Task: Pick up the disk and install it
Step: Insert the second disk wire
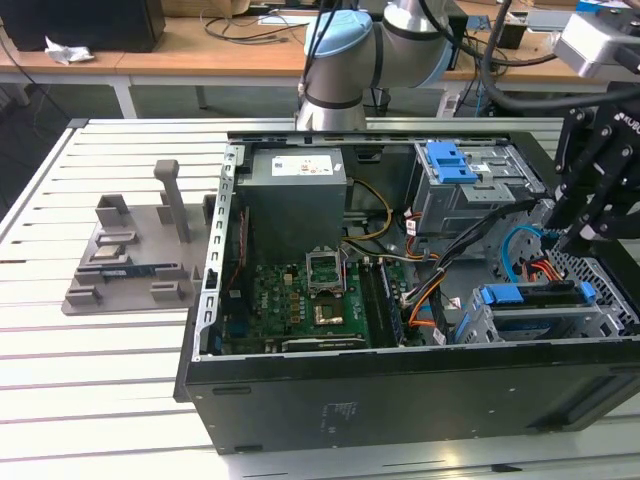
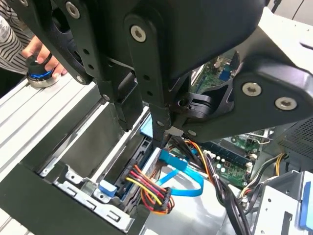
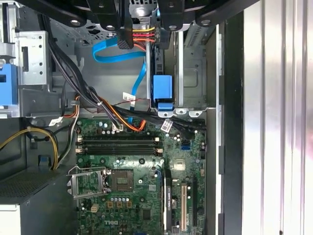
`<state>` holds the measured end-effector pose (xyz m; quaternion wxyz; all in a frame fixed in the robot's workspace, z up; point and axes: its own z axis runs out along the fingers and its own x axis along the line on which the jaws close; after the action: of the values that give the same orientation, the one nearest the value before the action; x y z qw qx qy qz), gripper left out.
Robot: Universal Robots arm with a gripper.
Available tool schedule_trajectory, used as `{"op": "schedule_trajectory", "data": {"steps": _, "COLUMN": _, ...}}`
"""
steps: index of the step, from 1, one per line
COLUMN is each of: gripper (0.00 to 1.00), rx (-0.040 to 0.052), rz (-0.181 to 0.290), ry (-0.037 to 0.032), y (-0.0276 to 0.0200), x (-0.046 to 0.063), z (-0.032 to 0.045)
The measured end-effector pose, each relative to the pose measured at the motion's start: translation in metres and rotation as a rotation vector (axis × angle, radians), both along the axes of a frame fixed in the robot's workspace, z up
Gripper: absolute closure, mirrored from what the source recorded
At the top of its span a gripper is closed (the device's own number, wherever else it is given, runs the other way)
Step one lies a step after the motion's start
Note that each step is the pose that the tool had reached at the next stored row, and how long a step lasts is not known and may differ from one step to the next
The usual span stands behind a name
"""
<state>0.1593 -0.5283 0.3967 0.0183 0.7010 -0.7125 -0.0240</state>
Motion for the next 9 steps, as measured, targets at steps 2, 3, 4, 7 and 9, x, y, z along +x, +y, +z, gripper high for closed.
{"op": "schedule_trajectory", "data": {"steps": 2, "gripper": 0.64, "rx": 0.0, "rz": 0.0, "ry": 0.0, "y": 0.0035, "x": -0.003, "z": -0.001}}
{"op": "schedule_trajectory", "data": {"steps": 3, "gripper": 0.64, "rx": -0.0003, "rz": 0.001, "ry": 0.0, "y": 0.0052, "x": -0.003, "z": -0.0018}}
{"op": "schedule_trajectory", "data": {"steps": 4, "gripper": 0.64, "rx": -0.0008, "rz": 0.004, "ry": 0.0, "y": 0.0067, "x": -0.003, "z": -0.0025}}
{"op": "schedule_trajectory", "data": {"steps": 7, "gripper": 0.64, "rx": -0.0026, "rz": 0.02, "ry": 0.0, "y": 0.0122, "x": -0.003, "z": -0.0069}}
{"op": "schedule_trajectory", "data": {"steps": 9, "gripper": 0.64, "rx": -0.0053, "rz": 0.028, "ry": 0.0, "y": 0.0165, "x": -0.001, "z": -0.0126}}
